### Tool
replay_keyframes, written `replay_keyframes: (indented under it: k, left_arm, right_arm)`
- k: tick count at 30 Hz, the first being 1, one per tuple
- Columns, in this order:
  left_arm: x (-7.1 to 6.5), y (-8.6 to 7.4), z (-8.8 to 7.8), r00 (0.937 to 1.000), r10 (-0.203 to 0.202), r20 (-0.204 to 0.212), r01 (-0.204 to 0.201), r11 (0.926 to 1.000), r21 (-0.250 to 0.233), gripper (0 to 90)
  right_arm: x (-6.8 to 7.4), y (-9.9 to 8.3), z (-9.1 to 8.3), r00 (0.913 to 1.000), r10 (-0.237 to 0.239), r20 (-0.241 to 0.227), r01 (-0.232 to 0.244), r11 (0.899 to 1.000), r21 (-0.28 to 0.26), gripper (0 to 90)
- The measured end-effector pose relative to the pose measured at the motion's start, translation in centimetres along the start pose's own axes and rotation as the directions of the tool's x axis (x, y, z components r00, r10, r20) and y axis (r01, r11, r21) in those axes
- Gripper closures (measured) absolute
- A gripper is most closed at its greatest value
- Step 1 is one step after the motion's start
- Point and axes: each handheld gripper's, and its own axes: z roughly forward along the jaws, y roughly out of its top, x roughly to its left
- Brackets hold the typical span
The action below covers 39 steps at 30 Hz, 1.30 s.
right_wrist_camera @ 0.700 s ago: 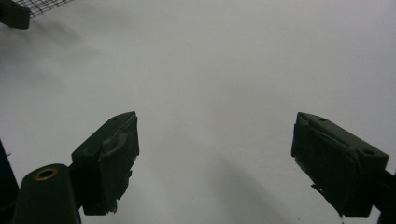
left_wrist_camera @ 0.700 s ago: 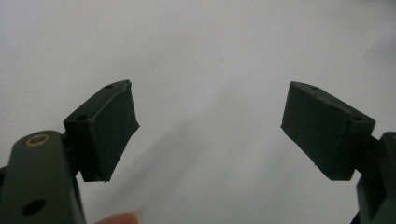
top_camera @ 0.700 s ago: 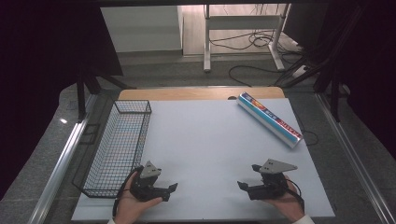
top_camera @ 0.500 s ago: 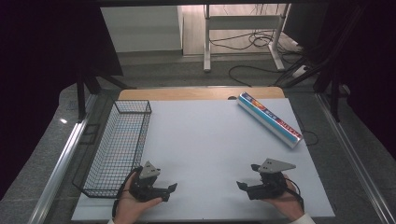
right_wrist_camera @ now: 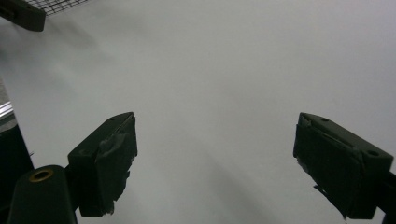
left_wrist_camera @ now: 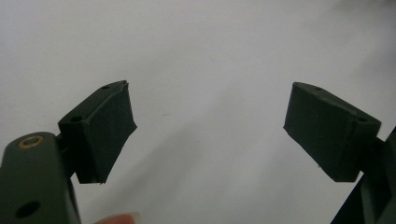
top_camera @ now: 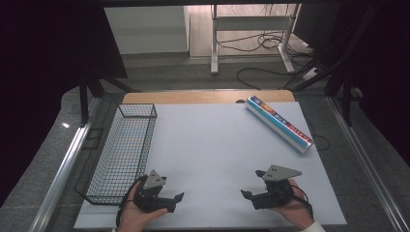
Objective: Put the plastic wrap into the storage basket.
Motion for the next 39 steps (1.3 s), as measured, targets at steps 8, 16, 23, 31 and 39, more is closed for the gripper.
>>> replay_keyframes:
  k: [8, 16, 23, 31, 39]
  left_arm:
    - [-0.2, -0.3, 0.3, 1.0000, -0.008, -0.004, 0.008, 0.9998, 0.017, 16.1]
    - [-0.3, -0.4, 0.2, 0.9999, 0.016, 0.000, -0.016, 0.9999, 0.006, 16.2]
    - [-0.4, -0.2, 0.3, 0.9987, 0.047, 0.017, -0.047, 0.9989, 0.001, 16.2]
    - [-0.5, -0.1, 0.5, 0.9982, 0.056, 0.023, -0.056, 0.9984, 0.006, 16.2]
    - [-0.5, -0.3, 0.3, 0.9987, 0.050, 0.013, -0.050, 0.9987, 0.001, 16.2]
  right_arm:
    - [-0.8, 0.7, 0.2, 0.9999, 0.000, 0.012, 0.000, 1.000, 0.021, 17.4]
    - [-1.8, 2.9, -0.2, 0.9994, -0.022, 0.026, 0.021, 0.998, 0.063, 19.7]
    - [-2.7, 5.7, -0.3, 0.9984, -0.037, 0.042, 0.034, 0.997, 0.071, 20.9]
    - [-5.5, 7.5, 0.0, 0.9955, -0.023, 0.092, 0.013, 0.994, 0.107, 20.0]
    - [-10.1, 8.0, 0.7, 0.9878, 0.022, 0.154, -0.043, 0.990, 0.133, 19.5]
